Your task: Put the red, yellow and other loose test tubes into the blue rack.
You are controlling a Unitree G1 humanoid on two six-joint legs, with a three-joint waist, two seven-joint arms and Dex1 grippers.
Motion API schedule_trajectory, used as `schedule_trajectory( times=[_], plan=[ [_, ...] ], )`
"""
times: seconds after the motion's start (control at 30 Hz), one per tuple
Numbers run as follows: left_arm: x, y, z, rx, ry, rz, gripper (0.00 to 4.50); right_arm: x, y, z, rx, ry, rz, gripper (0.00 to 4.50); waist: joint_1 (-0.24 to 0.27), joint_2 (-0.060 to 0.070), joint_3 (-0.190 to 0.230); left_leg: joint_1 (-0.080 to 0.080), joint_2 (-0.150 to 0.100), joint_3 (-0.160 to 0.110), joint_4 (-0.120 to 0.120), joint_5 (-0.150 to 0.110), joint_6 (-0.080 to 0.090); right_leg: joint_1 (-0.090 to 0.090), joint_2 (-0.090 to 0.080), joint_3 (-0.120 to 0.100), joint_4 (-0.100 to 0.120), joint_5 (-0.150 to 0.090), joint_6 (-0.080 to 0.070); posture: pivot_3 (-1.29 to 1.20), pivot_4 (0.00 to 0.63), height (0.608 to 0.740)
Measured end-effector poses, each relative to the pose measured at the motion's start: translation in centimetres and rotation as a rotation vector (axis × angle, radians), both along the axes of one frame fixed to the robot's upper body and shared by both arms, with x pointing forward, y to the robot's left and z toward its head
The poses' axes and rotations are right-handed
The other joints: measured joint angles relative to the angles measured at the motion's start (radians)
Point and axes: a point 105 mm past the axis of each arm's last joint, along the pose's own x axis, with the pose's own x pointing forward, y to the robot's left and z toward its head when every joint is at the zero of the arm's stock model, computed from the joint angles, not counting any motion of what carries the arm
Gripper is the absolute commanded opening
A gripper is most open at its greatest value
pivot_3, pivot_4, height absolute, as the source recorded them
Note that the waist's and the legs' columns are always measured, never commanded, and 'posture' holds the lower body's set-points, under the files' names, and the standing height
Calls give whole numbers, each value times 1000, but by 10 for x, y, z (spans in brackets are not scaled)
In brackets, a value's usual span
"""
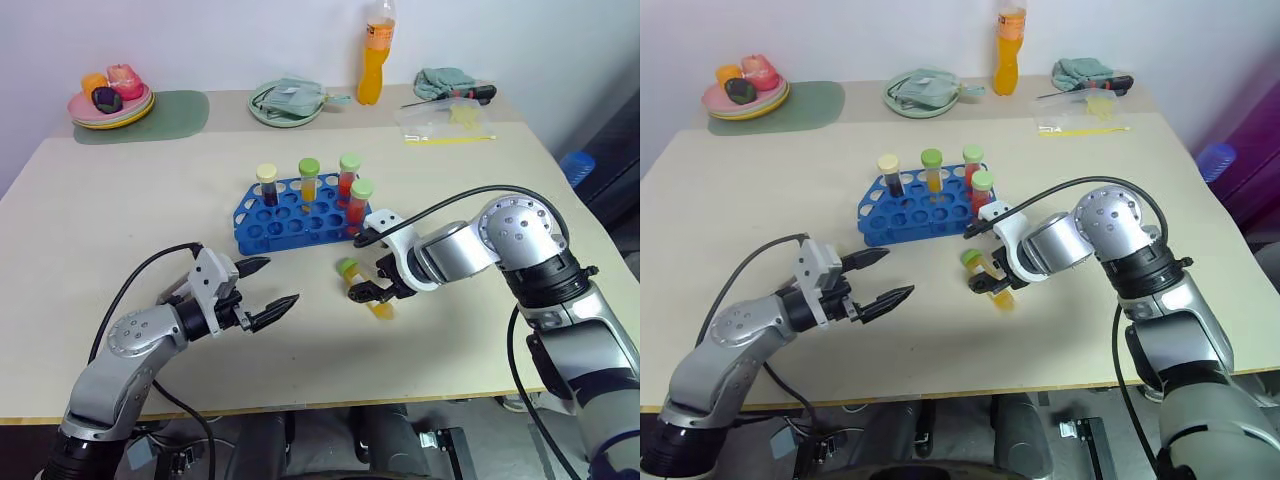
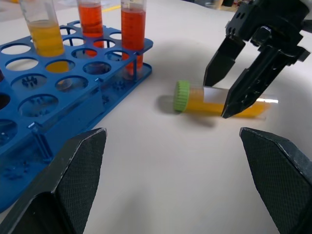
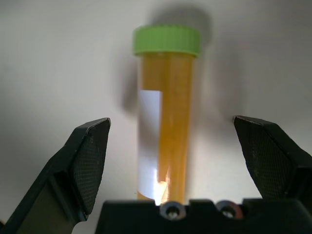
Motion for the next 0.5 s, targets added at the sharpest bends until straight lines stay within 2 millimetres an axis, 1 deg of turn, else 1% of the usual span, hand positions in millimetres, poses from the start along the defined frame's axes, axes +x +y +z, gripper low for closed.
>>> schedule_trajectory(
  times=[0.03, 0.1, 0.13, 0.17, 0.2, 0.23, 0.33, 0.4, 0.47, 0.5],
  plan=[
    [0, -1, 1, -1, 1, 1, 4500, 2, -1, 0, -7, 4, -15, 3610, 0, 0, 0, 0, 0, 0, 0, 0, 0, 0, 0, 0, 0, 0, 0, 0, 150, 740],
    [0, -1, 2, -3, 2, 7, 4500, 4, -2, -1, -23, 10, -37, 2670, 1, 0, 0, 0, 0, 0, 0, 0, 0, 0, 1, 0, 0, 0, 0, 0, 150, 740],
    [1, -1, 2, -2, 8, 10, 4500, 4, -2, -1, -28, 14, -42, 2046, 0, 0, 0, 0, 0, 0, 0, 0, 0, 0, 1, 0, 0, 0, 0, 0, 150, 740],
    [1, -1, 2, -2, 10, 11, 4500, 3, -1, -1, -28, 17, -45, 1641, 0, 0, 0, 0, 0, 0, 0, 0, 0, 0, 1, 0, 0, 0, 0, 0, 150, 740],
    [2, -2, 2, -3, 10, 11, 4500, 3, 0, -2, -25, 20, -52, 1116, -1, 0, 0, 0, 1, 0, 0, 0, 0, 0, 1, 0, 0, 0, 0, 0, 150, 740],
    [2, -2, 3, -3, 8, 10, 4500, 3, 1, -1, -26, 21, -58, 767, -1, 0, 0, 0, 1, 0, 0, 0, 0, 0, 2, 0, 0, 0, 0, 0, 150, 740],
    [1, -3, 4, 0, 11, 8, 4500, 2, 0, 3, -13, 4, -88, 749, 1, 0, 0, 0, 1, -1, 0, 0, 0, 0, 2, 0, 0, 0, 0, 0, 150, 740],
    [1, -3, 4, 0, 12, 9, 4500, 0, 8, 15, 20, -80, -59, 749, 0, 0, 0, 0, 1, -1, 0, 0, 0, 0, 2, 0, 0, 0, 0, 0, 150, 740],
    [1, -3, 4, -1, 14, 11, 4500, -7, 27, 41, 128, -248, 38, 749, -1, 0, 0, -1, 2, -1, -1, -1, 1, -1, 4, 0, 0, 0, 1, 0, 150, 740],
    [0, -2, 3, -4, 16, 14, 4500, -12, 38, 55, 213, -341, 85, 749, 0, 0, 0, -1, 3, -1, -1, -1, 1, -1, 5, 0, -1, 0, 1, 0, 150, 740]
  ],
)
